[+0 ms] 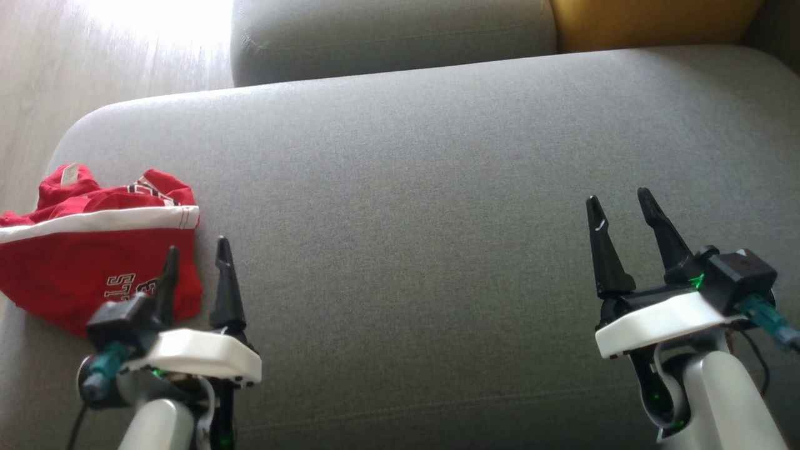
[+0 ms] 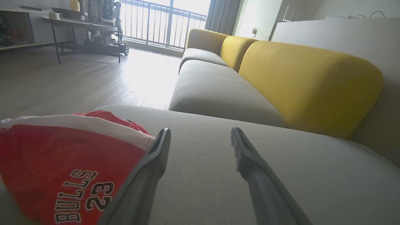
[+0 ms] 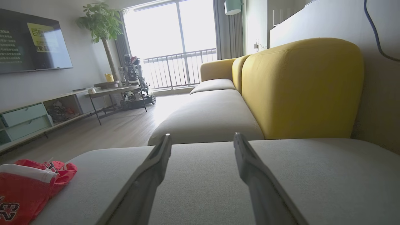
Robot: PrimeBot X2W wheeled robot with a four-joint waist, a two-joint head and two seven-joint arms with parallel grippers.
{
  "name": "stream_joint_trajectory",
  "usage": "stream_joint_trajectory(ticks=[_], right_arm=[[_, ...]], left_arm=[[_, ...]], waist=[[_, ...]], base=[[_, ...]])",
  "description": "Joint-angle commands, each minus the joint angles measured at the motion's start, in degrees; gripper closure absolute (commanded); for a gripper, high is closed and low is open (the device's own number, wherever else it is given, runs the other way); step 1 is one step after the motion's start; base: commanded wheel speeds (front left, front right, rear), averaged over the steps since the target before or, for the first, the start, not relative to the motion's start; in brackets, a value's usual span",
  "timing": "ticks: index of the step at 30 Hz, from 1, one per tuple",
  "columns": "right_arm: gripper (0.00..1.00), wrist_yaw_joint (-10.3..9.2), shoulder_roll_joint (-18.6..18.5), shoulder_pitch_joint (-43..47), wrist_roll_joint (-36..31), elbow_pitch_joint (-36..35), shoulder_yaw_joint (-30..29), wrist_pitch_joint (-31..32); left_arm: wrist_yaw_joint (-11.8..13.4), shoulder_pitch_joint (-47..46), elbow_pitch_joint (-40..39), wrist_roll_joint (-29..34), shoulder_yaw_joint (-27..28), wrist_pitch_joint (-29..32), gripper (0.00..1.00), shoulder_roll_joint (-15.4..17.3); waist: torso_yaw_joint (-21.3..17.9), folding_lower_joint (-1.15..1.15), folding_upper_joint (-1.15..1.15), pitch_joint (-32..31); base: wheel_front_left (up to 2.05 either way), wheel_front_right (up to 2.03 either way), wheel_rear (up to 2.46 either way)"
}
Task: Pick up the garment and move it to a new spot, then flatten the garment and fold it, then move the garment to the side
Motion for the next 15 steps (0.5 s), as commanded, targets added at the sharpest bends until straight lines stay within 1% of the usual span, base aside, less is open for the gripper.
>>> stream_joint_trajectory(ticks=[1,4,9,15], right_arm=[[0.0,0.0,0.2,-2.2,-2.4,-1.6,0.3,-0.9],[0.0,0.0,0.7,-1.9,-4.5,-0.9,-0.7,-1.4],[0.0,0.0,1.2,-1.5,-7.0,0.3,-1.6,-2.1],[0.0,0.0,1.4,-1.4,-11.2,2.1,-2.3,-2.7]], left_arm=[[0.9,-2.0,-1.5,2.1,0.5,-1.0,0.0,1.5],[1.9,-2.2,-0.4,3.6,-1.1,-1.5,0.0,2.2],[2.0,-2.2,2.5,5.0,-2.9,-2.1,0.0,2.9],[3.2,-3.1,4.2,8.8,-5.0,-3.1,0.0,3.6]], waist=[[0.0,0.0,0.0,0.0],[0.0,0.0,0.0,-0.1],[-0.1,0.0,0.0,-0.2],[-0.4,0.0,0.0,-0.2]], base=[[0.0,0.0,0.0],[0.0,0.0,0.0],[0.0,0.0,0.0],[0.0,0.0,0.0]])
